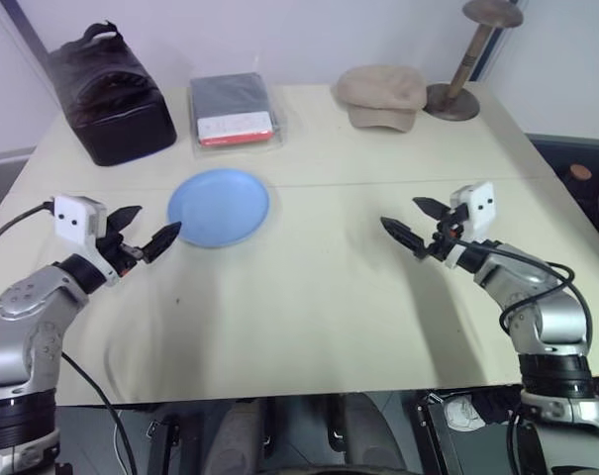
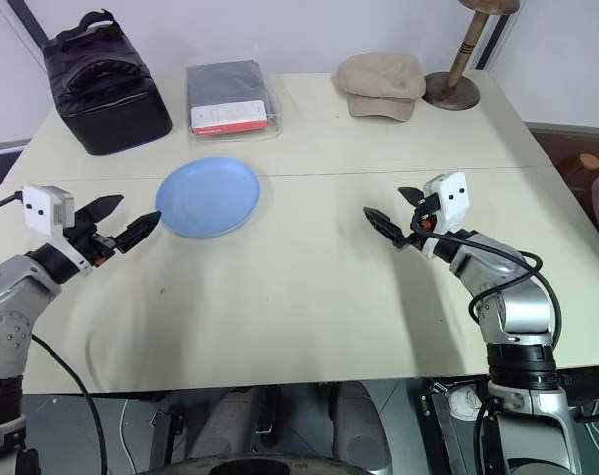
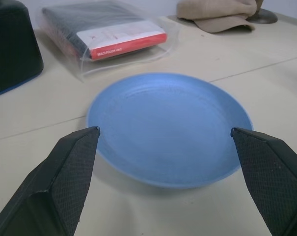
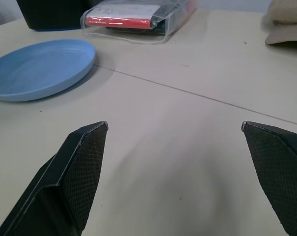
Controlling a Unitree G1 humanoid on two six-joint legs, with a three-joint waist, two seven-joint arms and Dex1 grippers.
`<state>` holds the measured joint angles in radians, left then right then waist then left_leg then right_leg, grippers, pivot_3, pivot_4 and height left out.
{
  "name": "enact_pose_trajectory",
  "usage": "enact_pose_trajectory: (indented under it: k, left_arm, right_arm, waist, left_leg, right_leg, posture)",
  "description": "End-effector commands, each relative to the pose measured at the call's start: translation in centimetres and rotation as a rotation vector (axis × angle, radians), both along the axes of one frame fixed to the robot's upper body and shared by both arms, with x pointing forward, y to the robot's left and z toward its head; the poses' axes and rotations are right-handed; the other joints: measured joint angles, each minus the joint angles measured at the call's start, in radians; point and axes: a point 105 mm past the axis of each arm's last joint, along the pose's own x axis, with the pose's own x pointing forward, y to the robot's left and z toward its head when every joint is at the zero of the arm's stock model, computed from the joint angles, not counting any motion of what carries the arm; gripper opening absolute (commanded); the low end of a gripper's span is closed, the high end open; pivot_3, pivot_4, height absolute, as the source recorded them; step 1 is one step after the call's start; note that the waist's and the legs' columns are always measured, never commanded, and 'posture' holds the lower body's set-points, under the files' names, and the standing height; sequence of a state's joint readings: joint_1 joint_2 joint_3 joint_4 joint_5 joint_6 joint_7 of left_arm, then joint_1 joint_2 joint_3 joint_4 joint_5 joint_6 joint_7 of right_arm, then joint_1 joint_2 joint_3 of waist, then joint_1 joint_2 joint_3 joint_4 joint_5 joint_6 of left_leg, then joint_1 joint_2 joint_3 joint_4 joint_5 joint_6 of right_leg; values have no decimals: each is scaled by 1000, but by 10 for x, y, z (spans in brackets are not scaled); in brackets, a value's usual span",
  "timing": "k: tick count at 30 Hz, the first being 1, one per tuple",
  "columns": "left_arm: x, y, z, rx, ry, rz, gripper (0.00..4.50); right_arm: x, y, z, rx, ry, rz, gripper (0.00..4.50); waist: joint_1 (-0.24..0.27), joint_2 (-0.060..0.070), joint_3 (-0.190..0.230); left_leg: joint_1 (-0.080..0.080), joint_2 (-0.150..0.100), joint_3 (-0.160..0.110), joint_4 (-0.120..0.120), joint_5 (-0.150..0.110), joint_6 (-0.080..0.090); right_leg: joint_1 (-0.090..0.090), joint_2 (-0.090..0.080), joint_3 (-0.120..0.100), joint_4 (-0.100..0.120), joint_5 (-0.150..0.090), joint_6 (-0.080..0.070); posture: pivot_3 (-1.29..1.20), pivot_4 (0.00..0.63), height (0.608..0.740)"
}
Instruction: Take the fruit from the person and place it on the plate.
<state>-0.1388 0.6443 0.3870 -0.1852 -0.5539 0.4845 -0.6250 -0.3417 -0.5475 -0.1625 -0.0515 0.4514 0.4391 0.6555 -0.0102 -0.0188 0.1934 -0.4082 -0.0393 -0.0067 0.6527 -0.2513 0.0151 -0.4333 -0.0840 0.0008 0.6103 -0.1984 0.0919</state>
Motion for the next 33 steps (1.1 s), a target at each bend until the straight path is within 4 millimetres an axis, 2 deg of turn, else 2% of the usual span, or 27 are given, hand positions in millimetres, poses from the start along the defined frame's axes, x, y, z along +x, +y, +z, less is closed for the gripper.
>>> enact_pose_trajectory:
  k: [1, 33]
  left_arm:
    - [-2, 5, 14, 3, -61, 24, 4476]
    - [-2, 8, 16, -1, -71, 40, 4476]
  right_arm:
    - [1, 1, 11, 3, -50, 6, 4500]
    - [3, 0, 11, 0, -49, 3, 4500]
  waist:
    - [0, 0, 0]
    - [0, 0, 0]
  left_leg:
    - [0, 0, 0, 0, 0, 0]
    - [0, 0, 0, 0, 0, 0]
  right_leg:
    - [0, 0, 0, 0, 0, 0]
    - [0, 0, 0, 0, 0, 0]
  posture:
    - [0, 150, 740]
    - [0, 150, 740]
